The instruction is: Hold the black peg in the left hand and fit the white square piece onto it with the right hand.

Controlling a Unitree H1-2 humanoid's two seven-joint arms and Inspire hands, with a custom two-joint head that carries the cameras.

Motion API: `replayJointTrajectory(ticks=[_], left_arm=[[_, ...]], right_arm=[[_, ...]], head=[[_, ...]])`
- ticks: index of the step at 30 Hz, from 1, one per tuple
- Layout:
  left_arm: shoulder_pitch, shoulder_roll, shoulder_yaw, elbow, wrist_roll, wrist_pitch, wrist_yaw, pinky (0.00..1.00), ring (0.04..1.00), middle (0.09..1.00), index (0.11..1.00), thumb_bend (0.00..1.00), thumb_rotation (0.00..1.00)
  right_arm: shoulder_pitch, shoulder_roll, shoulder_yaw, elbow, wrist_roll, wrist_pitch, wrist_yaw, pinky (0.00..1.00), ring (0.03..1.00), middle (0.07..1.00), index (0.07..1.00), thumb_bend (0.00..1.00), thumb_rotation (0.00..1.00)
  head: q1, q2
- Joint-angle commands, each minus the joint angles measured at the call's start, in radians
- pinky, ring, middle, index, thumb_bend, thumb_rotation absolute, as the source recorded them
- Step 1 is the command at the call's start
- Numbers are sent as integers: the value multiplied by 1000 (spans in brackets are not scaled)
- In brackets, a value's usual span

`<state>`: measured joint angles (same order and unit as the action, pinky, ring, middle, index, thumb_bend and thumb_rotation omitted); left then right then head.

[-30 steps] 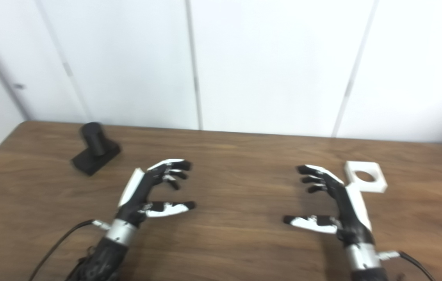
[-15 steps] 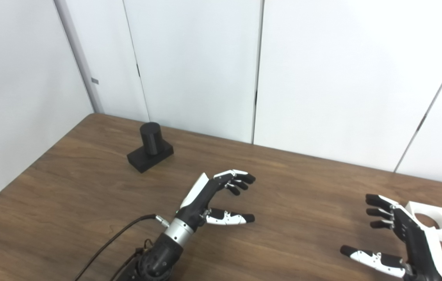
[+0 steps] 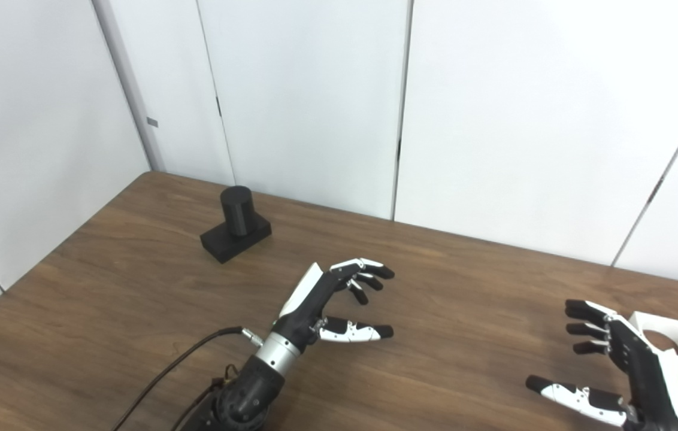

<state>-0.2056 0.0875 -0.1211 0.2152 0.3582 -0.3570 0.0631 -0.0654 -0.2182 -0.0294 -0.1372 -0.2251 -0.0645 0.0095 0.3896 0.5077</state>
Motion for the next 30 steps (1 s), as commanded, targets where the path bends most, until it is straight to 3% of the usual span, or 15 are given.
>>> replayJointTrajectory(ticks=[1, 7, 9, 12, 20, 25, 30], left_arm=[[-9, 3, 9, -51, 32, 12, 28, 543, 684, 731, 675, 786, 92], [-17, 39, 39, -99, 77, 48, 39, 547, 693, 727, 666, 793, 91], [-21, 51, 47, -121, 85, 82, 27, 585, 715, 740, 668, 793, 76], [-28, 79, 47, -159, 91, 142, -6, 561, 732, 763, 679, 789, 53], [-68, 140, 74, -211, 67, 218, -55, 545, 653, 694, 686, 805, 15], [-84, 167, 98, -264, 140, 296, -38, 534, 673, 720, 692, 819, 80], [-103, 194, 138, -263, 113, 295, -24, 528, 670, 720, 689, 827, 56]], right_arm=[[-19, -4, -8, -43, 7, 0, -1, 563, 681, 735, 718, 620, 0], [-16, -9, -10, -61, 17, 16, 5, 555, 679, 736, 716, 613, 0], [-16, -9, -11, -63, 19, 20, 6, 558, 684, 738, 715, 611, 0], [-17, -8, -13, -61, 23, 13, 4, 556, 679, 734, 711, 615, 0], [-17, -11, -12, -78, 18, 31, 5, 552, 678, 734, 716, 621, 0], [-16, -14, -13, -87, 14, 40, 5, 550, 675, 733, 714, 621, 0], [-18, -14, -17, -90, 21, 45, 7, 543, 671, 730, 710, 620, 0]], head=[[2, 1], [6, 2], [8, 3], [10, 2], [13, 2], [12, 3], [19, 2]])
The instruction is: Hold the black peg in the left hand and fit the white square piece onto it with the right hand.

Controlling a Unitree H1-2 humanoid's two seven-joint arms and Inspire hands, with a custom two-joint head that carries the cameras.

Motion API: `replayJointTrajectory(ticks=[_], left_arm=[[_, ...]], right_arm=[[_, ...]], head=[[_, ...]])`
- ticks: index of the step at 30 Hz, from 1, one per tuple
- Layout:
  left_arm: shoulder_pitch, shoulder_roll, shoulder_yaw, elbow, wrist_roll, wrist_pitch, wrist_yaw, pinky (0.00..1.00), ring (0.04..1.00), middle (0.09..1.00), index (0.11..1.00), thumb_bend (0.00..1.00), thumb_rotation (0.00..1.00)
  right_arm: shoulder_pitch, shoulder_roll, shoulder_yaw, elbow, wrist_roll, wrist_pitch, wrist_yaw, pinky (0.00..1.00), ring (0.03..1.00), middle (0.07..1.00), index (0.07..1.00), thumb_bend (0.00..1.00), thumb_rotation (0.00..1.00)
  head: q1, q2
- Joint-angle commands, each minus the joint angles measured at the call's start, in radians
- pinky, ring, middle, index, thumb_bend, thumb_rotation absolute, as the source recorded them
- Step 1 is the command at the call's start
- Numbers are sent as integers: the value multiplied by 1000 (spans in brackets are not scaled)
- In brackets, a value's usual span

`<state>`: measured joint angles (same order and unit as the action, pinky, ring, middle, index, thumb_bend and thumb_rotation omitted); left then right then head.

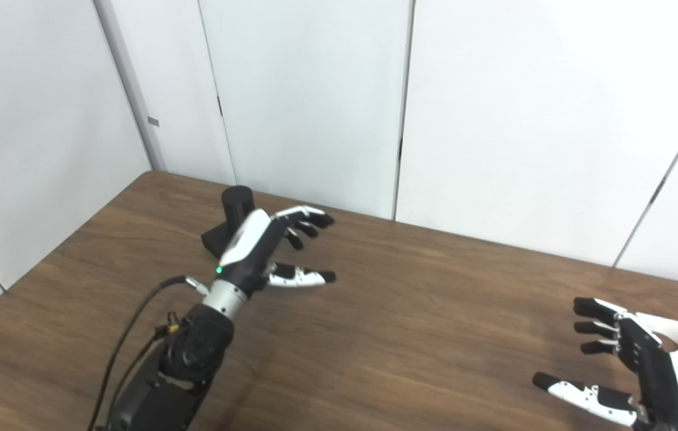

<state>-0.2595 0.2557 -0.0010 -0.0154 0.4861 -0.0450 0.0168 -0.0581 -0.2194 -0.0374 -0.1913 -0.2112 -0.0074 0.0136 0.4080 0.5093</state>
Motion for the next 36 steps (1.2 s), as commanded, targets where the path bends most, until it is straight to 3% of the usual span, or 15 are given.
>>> replayJointTrajectory(ticks=[1, 9, 16, 22, 26, 31, 36], left_arm=[[-53, 31, 24, -30, -17, -21, 25, 529, 669, 721, 688, 829, 43], [-73, 79, 65, -34, -17, 43, 21, 574, 689, 732, 703, 805, 29], [-90, 122, 85, -14, 40, 54, 67, 666, 763, 776, 708, 798, 72], [-107, 157, 90, 36, 102, 57, 130, 587, 762, 842, 703, 814, 87], [-119, 184, 96, 89, 103, 33, 169, 600, 751, 841, 707, 828, 108], [-141, 233, 73, 154, 164, 17, 231, 637, 809, 856, 724, 840, 208], [-162, 264, 56, 171, 193, 57, 210, 691, 851, 886, 748, 886, 297]], right_arm=[[-25, -14, -9, -37, 8, -10, 4, 540, 669, 729, 709, 619, 0], [-21, -13, -9, -55, 5, 8, 8, 542, 673, 729, 706, 613, 0], [-18, -15, -11, -68, 8, 25, 11, 554, 681, 733, 710, 611, 0], [-19, -13, -6, -74, 9, 34, 18, 556, 681, 734, 712, 607, 0], [-17, -10, -4, -79, 9, 35, 23, 556, 680, 736, 713, 604, 0], [-17, -8, -6, -78, 6, 30, 22, 551, 679, 738, 717, 597, 0], [-14, -8, -6, -89, 0, 35, 22, 546, 676, 733, 713, 597, 0]], head=[[1, 2], [7, 3], [15, 4], [22, 4], [22, 4], [14, 2], [12, 1]])
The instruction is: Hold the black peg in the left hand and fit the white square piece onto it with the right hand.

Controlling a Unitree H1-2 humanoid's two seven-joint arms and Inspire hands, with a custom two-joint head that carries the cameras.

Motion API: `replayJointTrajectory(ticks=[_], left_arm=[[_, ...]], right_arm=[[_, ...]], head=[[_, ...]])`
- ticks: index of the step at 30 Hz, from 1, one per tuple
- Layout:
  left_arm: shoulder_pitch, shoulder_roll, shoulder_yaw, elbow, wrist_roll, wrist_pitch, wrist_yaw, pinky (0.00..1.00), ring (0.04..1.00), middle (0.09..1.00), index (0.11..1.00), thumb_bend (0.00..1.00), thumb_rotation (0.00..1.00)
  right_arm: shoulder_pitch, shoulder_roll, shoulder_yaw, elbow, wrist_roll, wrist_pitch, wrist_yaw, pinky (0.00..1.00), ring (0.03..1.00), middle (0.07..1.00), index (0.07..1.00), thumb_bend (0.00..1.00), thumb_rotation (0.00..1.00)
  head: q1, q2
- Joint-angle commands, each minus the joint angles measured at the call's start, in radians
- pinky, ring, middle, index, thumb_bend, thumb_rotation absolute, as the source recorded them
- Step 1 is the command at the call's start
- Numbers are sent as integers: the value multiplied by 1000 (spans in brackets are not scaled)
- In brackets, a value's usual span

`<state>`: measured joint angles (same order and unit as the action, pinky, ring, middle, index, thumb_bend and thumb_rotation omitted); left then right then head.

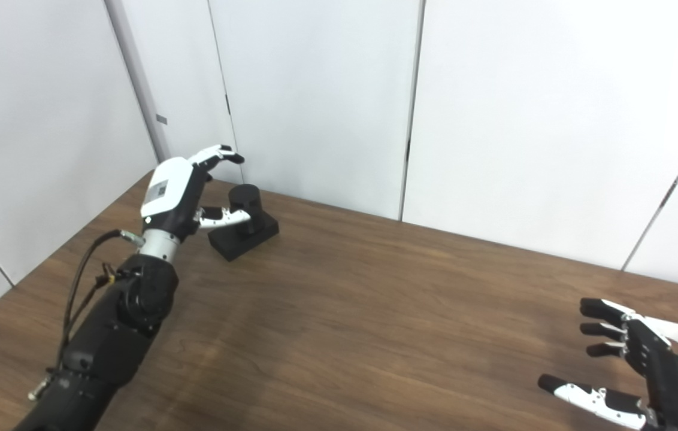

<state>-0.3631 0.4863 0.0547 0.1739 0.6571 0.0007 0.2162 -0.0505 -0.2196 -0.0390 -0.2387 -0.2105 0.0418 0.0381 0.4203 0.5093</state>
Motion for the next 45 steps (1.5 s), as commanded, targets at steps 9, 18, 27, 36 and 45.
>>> replayJointTrajectory(ticks=[9, 18, 27, 36, 45], left_arm=[[-88, 48, -50, -4, 98, 200, -70, 776, 937, 954, 811, 1000, 402], [-113, 54, -101, 27, 123, 341, -156, 831, 995, 987, 840, 1000, 542], [-144, 58, -142, 83, 139, 425, -173, 876, 1000, 998, 829, 1000, 635], [-154, 63, -151, 148, 123, 434, -164, 972, 1000, 1000, 817, 1000, 623], [-172, 61, -198, 200, 148, 467, -199, 914, 1000, 1000, 833, 1000, 659]], right_arm=[[-23, -6, -9, -43, 3, -18, -6, 537, 670, 727, 705, 586, 0], [-25, -2, -5, -51, -6, -11, -6, 538, 669, 727, 704, 586, 0], [-24, 2, -5, -64, -16, 2, -5, 545, 674, 726, 699, 581, 0], [-22, -1, -4, -62, -18, -4, -6, 541, 673, 728, 701, 578, 0], [-24, 1, -4, -61, -28, -8, -9, 543, 675, 733, 706, 579, 0]], head=[[-2, 2], [-5, 3], [-10, 7], [-19, 14], [-25, 16]])
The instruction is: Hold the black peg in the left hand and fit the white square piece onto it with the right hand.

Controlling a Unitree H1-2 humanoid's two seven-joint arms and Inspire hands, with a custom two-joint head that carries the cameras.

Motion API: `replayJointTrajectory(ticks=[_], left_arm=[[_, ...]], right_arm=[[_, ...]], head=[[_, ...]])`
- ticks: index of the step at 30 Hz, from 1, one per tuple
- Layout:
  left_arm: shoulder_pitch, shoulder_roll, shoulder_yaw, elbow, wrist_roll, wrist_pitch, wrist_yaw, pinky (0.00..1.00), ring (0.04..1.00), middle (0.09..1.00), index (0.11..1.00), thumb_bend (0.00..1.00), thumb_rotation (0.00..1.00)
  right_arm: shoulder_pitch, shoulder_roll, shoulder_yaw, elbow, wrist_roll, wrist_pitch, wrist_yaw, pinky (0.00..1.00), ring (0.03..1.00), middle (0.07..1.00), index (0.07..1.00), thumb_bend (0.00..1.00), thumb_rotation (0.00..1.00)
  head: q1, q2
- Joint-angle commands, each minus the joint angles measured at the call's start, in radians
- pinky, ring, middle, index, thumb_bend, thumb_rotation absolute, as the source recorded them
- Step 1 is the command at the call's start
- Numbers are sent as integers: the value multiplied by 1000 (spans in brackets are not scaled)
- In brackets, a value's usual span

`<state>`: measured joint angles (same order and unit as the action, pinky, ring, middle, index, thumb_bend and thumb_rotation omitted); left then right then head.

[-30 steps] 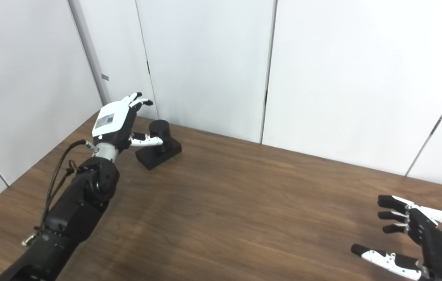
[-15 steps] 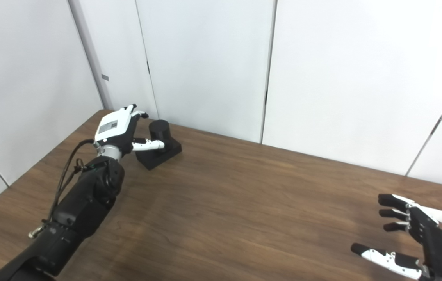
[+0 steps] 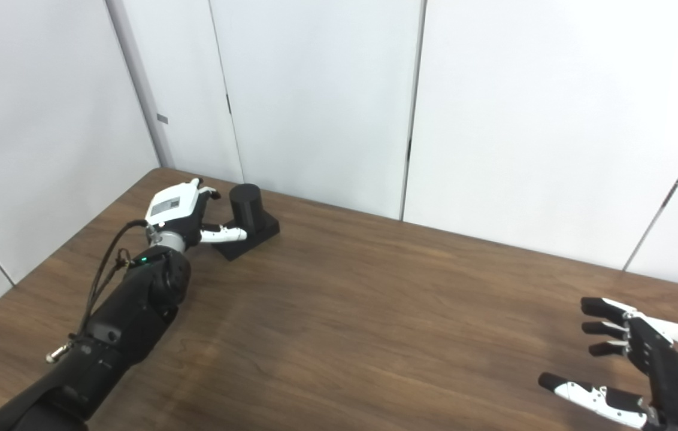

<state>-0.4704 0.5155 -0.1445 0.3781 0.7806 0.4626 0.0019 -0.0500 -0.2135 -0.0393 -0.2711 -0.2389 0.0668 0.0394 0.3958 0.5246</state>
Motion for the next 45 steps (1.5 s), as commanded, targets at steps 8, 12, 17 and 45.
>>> replayJointTrajectory(ticks=[8, 12, 17, 45], left_arm=[[-88, 28, -20, 51, 15, 2, -17, 905, 1000, 1000, 841, 1000, 611], [-94, 29, -34, 69, 4, 0, -22, 907, 1000, 1000, 839, 1000, 589], [-88, 23, -42, 60, -9, -2, -23, 937, 1000, 1000, 830, 1000, 591], [-47, 50, -44, 90, -69, -71, 5, 682, 877, 873, 643, 854, 332]], right_arm=[[-25, 0, -11, -32, 1, -19, -15, 554, 680, 735, 714, 576, 0], [-23, 4, -11, -38, -4, -9, -16, 551, 683, 746, 717, 577, 0], [-22, 4, -13, -30, -12, -28, -21, 509, 660, 765, 725, 570, 0], [-17, -7, -22, -35, 8, -60, -27, 485, 662, 785, 714, 546, 0]], head=[[-5, 2], [-5, 3], [-6, 6], [-7, 28]])
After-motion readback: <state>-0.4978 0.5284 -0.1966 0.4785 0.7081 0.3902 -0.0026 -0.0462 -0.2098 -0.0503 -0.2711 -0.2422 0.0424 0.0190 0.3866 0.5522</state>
